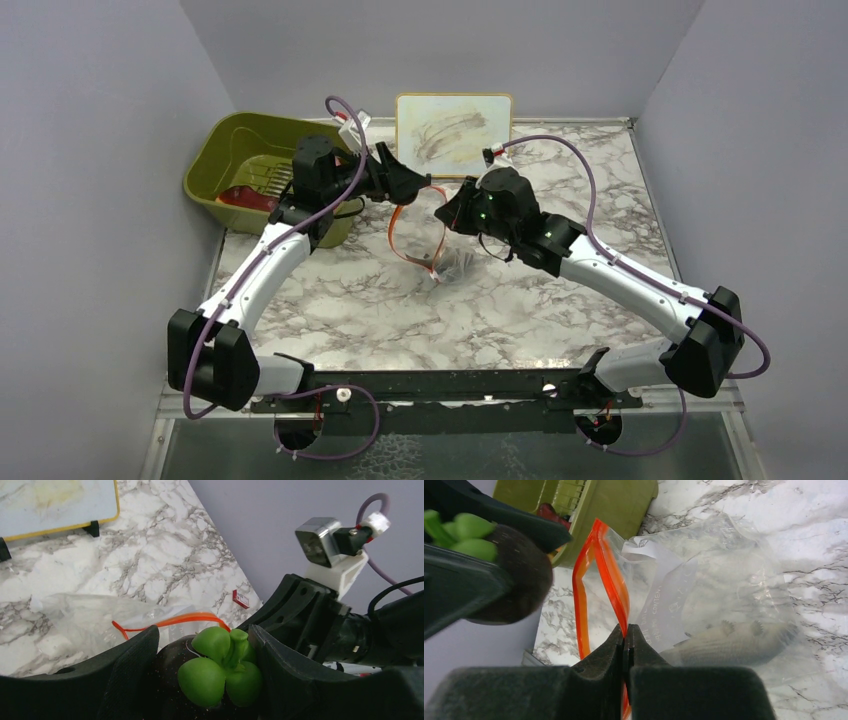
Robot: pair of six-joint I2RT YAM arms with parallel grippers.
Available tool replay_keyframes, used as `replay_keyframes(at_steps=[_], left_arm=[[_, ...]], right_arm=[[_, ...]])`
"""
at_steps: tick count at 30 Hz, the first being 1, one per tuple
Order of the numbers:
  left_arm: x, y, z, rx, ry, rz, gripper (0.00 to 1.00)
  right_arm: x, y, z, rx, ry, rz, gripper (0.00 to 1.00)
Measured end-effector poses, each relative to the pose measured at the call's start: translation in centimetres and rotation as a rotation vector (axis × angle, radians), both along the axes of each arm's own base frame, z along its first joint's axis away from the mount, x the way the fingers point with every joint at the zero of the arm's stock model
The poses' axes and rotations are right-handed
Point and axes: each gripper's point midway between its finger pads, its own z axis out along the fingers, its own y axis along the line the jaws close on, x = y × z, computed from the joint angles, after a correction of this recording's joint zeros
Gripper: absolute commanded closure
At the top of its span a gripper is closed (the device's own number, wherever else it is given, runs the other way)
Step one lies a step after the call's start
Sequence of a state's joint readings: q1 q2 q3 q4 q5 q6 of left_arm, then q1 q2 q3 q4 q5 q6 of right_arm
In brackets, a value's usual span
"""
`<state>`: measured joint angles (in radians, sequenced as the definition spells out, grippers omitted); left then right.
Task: Place the food in the zip-top bag and seal the zipper
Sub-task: Place the fake vegetable in the zipper food storage bag.
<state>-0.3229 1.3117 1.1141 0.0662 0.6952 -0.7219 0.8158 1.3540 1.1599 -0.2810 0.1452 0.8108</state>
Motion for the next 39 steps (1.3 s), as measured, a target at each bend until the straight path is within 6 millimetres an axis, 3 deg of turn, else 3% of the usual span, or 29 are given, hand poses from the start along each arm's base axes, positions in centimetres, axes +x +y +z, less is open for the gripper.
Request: replay_keyframes(at_steps=[6, 13, 19, 27, 39], left_arm=[[-0.4, 0.0, -3.0, -0.006, 0.084, 0.009, 0.65], [-0.4, -0.1, -3.7, -0.004, 0.083, 0.026, 0.55], [-0.3, 0.0, -4.7, 0.022, 0.082, 0.041, 0.38], [0.1, 0.3, -5.0, 0.055, 0.048, 0.063, 0.28], [-0.1, 0.1, -5.3, 0.076, 0.036, 0.06, 0.24]], right_arm=[[0.1, 0.2, 0.3, 0.019, -0.003, -0.004, 0.99], [0.1, 0.3, 0.4, 0.033, 0.004, -0.01, 0.99], [0.2, 0.4, 0.1, 0.033, 0.013, -0.013, 0.99], [0.2, 0.5, 0.1, 0.038, 0.017, -0.016, 0.99], [0.2, 0.5, 0.1, 0.043, 0.021, -0.019, 0.99]])
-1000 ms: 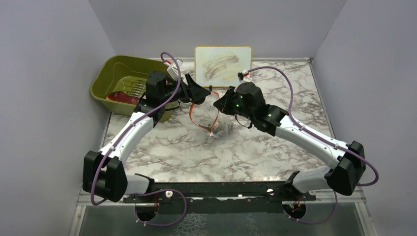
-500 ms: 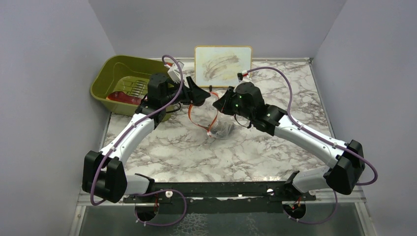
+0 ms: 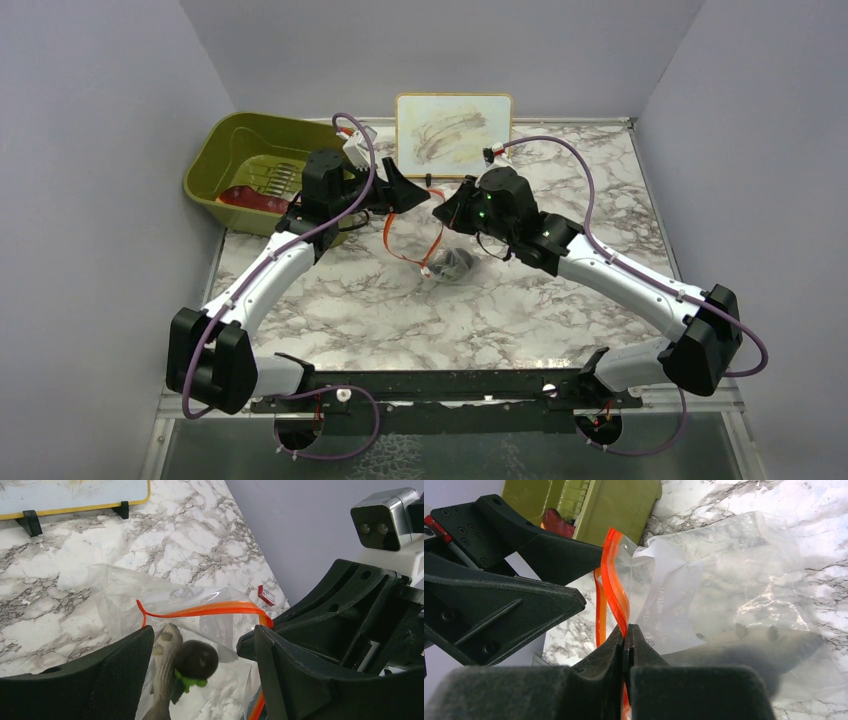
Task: Place the food in the zip-top bag and seal the zipper
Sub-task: Place the fake vegetable in the zipper food storage bag, then pick up the fake vegetable from the bin.
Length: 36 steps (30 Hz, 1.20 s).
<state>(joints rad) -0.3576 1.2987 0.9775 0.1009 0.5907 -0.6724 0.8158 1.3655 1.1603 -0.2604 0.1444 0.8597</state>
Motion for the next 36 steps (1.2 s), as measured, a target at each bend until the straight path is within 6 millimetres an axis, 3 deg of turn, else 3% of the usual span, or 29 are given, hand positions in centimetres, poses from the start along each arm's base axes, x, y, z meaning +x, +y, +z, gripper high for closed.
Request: replay_keyframes(at_steps=[10, 21, 26, 32, 36], left_arm=[[-0.1, 0.2, 0.0, 0.033, -0.005, 0.003, 0.26], [1.0, 1.6, 3.5, 0.152, -0.155, 0.051, 0.3], [2.6, 4.4, 4.1, 0.268, -0.234, 0.196, 0.29], [5.7, 9.1, 2.4, 0.481, -0.255, 0.41, 0.2], [9.0, 12.1, 1.5, 0.565, -0.223, 0.496, 0.16]], right_arm=[[0.0, 0.0, 0.0, 0.0, 0.0, 0.0, 0.99], [-0.9, -1.3, 0.1, -0.022, -0.03, 0.007, 0.99], [-1.7, -2.6, 0.7, -0.031, -0.068, 0.009, 0.99], [-2.3, -3.6, 1.6, -0.042, -0.107, 0.016, 0.99], [-2.5, -4.0, 1.8, -0.056, -0.12, 0.015, 0.99]])
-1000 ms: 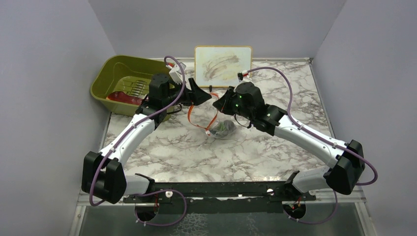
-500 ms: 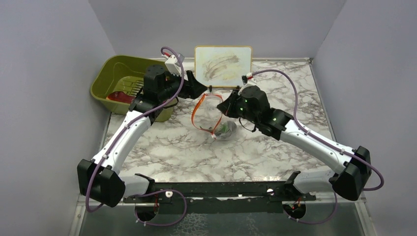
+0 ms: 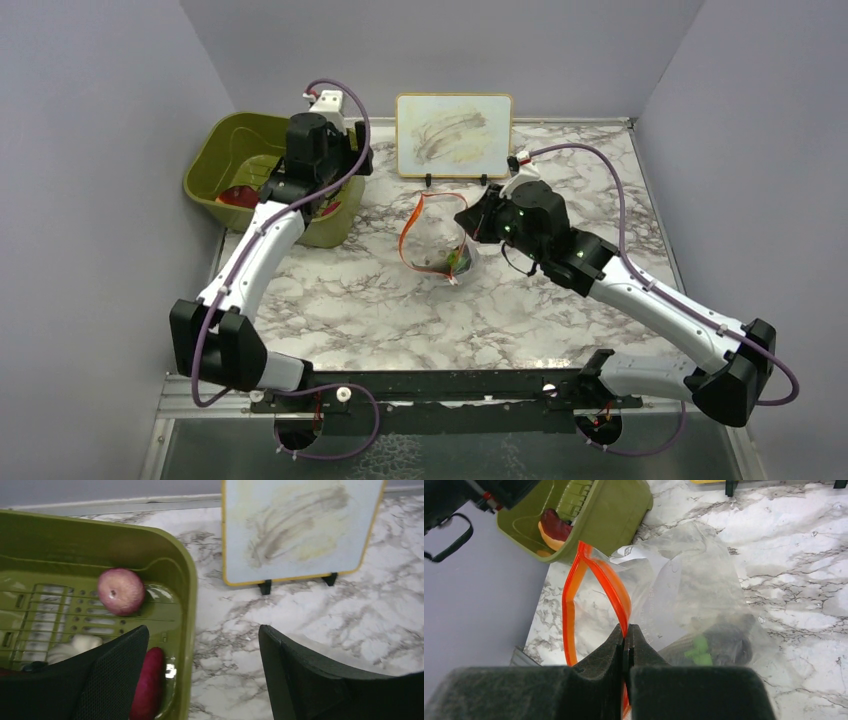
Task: Place the food in the zip-top bag and seal the zipper
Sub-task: Pick up the fake vegetable from the bin.
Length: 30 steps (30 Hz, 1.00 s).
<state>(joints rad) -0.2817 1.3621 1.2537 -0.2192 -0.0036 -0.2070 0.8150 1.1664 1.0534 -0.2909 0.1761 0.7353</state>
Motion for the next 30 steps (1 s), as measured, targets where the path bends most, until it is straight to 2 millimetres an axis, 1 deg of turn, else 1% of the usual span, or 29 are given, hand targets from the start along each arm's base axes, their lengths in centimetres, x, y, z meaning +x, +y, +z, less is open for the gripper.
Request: replay_keyframes(at_steps=[4, 7, 9, 12, 15, 17, 22, 23, 26, 27, 30], left_arm=[[3.0, 4.2, -1.2, 0.003, 0.041, 0.099, 0.15], [4.4, 7.0, -2.4, 0.005, 0.075, 0.164, 0.17], [5.1, 8.3, -3.3, 0.006, 0.096, 0.195, 0.19], [5.9, 9.7, -4.8, 0.003, 0.127, 0.222, 0.21], [6.7, 10.7, -6.4, -0.004, 0.153, 0.231, 0.21], [7.2, 11.1, -7.4, -0.012, 0.166, 0.229, 0.19], [9.0, 12.3, -11.5, -0.011, 0.217, 0.243, 0.16], [9.3, 12.3, -12.4, -0.01, 0.229, 0.24, 0.14], [9.9, 12.2, -14.6, -0.005, 0.26, 0.222, 0.04], [10.1, 12.0, -15.3, -0.002, 0.274, 0.211, 0.03], [10.9, 11.8, -16.5, 0.001, 0.288, 0.187, 0.03]], right_arm=[[-0.1, -0.3, 0.4, -0.003, -0.013, -0.004, 0.99], [-0.1, -0.5, 0.3, -0.013, -0.014, -0.005, 0.99], [-0.2, -0.6, 0.0, -0.026, -0.01, -0.003, 0.99], [-0.3, -0.7, -0.2, -0.039, -0.005, 0.0, 0.99], [-0.3, -0.8, -0.1, -0.045, -0.005, 0.001, 0.99], [-0.3, -0.8, -0.2, -0.047, -0.004, 0.001, 0.99], [-0.3, -0.8, 0.0, -0.046, -0.004, 0.001, 0.99], [-0.3, -0.8, 0.2, -0.044, -0.006, 0.001, 0.99], [-0.3, -0.8, 0.3, -0.042, -0.008, -0.002, 0.99], [-0.3, -0.8, 0.3, -0.043, -0.007, -0.002, 0.99], [-0.3, -0.8, 0.3, -0.042, -0.004, -0.004, 0.99]])
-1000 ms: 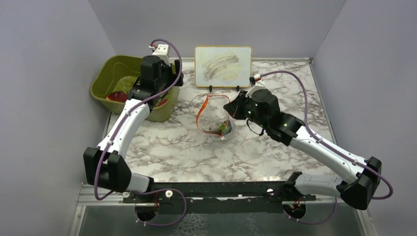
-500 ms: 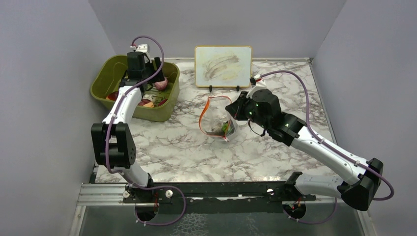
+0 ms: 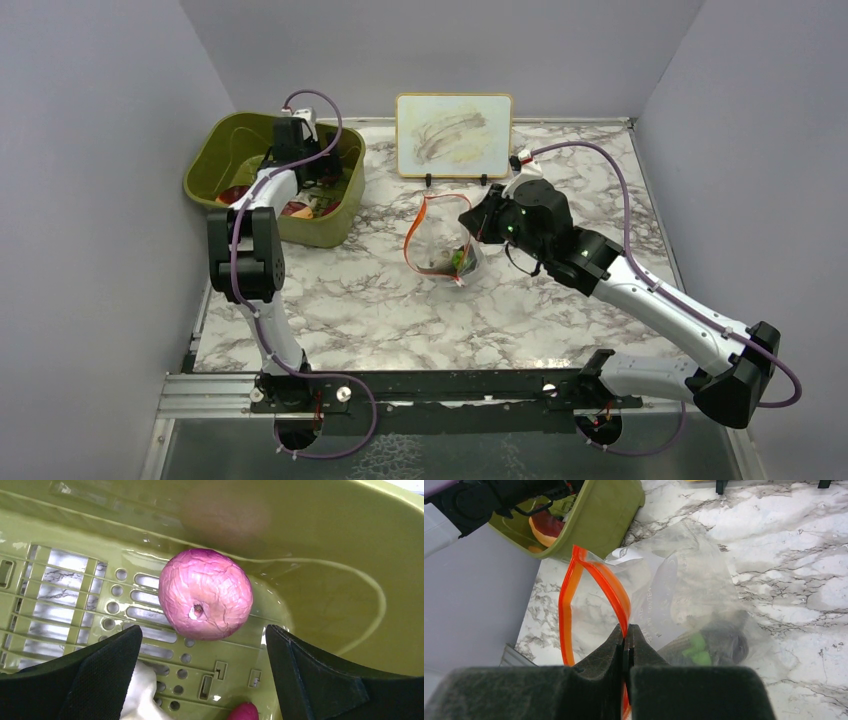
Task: Place the food in the zip-top bag and seal the zipper
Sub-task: Pick up the fake vegetable from the bin.
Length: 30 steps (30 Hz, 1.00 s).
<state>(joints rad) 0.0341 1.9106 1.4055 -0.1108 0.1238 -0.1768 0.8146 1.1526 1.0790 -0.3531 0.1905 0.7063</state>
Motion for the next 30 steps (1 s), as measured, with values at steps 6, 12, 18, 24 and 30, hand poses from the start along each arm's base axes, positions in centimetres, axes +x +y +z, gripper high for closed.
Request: replay_keyframes(at_steps=[6, 12, 18, 24, 30], left_arm=[[0.7, 0.1, -0.8, 0.008, -0.006, -0.021, 0.03], [1.8, 0.0, -1.6, 0.011, -0.011, -0.046, 0.06], [2.5, -0.1, -2.3, 0.004, -0.008, -0.066, 0.11], [2.7, -0.3, -2.4, 0.002, -0.009, -0.074, 0.25], [2.7, -0.3, -2.4, 0.001, -0.009, -0.074, 0.4]], right_arm=[[-0.1, -0.1, -0.3, -0.006, 0.011, -0.002, 0.99], [-0.2, -0.2, -0.2, -0.007, 0.015, -0.003, 0.99], [-0.1, -0.1, 0.1, -0.002, 0.012, -0.003, 0.99], [-0.2, -0.1, 0.1, 0.002, 0.02, -0.007, 0.99], [-0.2, -0.1, 0.1, 0.006, 0.022, -0.009, 0.99]])
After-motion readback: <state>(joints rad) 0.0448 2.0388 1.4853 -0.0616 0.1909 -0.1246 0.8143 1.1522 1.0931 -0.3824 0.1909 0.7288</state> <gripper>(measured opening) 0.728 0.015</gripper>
